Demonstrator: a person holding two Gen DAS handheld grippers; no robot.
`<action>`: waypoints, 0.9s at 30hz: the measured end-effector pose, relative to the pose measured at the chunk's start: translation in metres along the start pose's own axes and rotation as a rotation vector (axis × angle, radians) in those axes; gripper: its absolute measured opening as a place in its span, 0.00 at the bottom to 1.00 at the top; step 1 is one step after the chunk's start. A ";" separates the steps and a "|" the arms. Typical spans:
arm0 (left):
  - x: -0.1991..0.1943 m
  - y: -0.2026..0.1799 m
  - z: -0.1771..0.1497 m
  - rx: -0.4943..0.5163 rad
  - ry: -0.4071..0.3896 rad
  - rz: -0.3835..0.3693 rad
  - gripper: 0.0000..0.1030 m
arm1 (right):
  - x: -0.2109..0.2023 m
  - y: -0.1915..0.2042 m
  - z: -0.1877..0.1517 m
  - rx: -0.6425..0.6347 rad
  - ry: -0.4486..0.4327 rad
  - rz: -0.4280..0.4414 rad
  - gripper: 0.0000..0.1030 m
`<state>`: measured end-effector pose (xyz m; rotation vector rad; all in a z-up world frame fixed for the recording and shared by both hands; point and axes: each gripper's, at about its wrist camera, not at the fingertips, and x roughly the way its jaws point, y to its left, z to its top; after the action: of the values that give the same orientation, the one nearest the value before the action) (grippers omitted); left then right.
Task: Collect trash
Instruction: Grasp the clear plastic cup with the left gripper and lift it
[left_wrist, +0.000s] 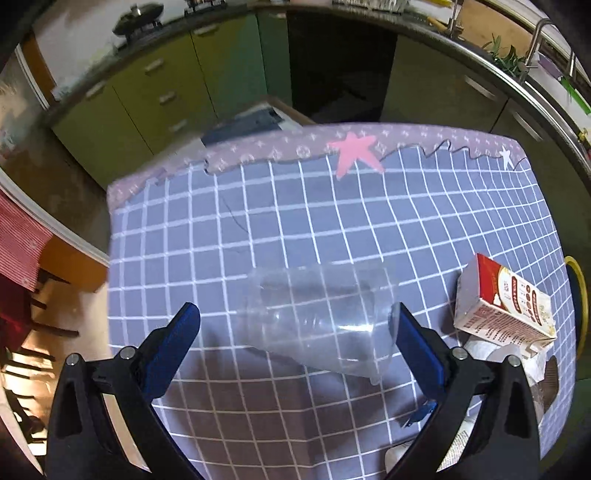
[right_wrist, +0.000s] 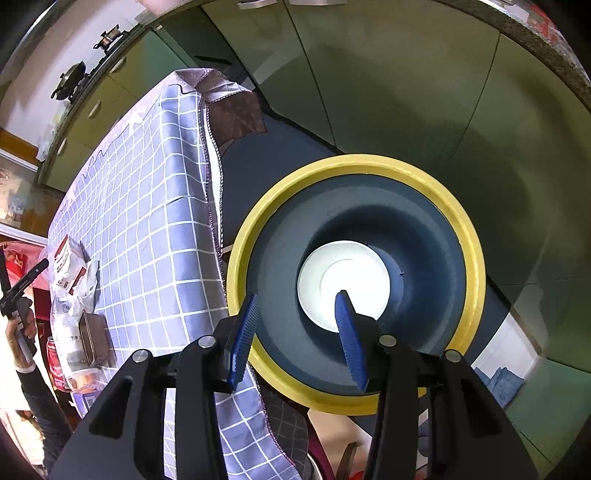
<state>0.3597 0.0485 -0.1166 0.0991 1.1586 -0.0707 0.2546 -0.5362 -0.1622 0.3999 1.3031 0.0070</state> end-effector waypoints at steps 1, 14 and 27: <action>0.003 0.000 0.000 -0.003 0.005 -0.015 0.94 | 0.001 0.001 0.000 -0.001 0.002 0.001 0.42; -0.011 -0.012 -0.006 0.007 0.006 -0.110 0.74 | 0.002 0.002 -0.005 -0.007 -0.001 0.024 0.42; -0.120 -0.178 -0.015 0.329 -0.112 -0.307 0.75 | -0.063 -0.025 -0.034 -0.022 -0.132 -0.002 0.45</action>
<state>0.2793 -0.1264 -0.0200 0.2050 1.0343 -0.5331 0.1998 -0.5646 -0.1173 0.3743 1.1721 -0.0063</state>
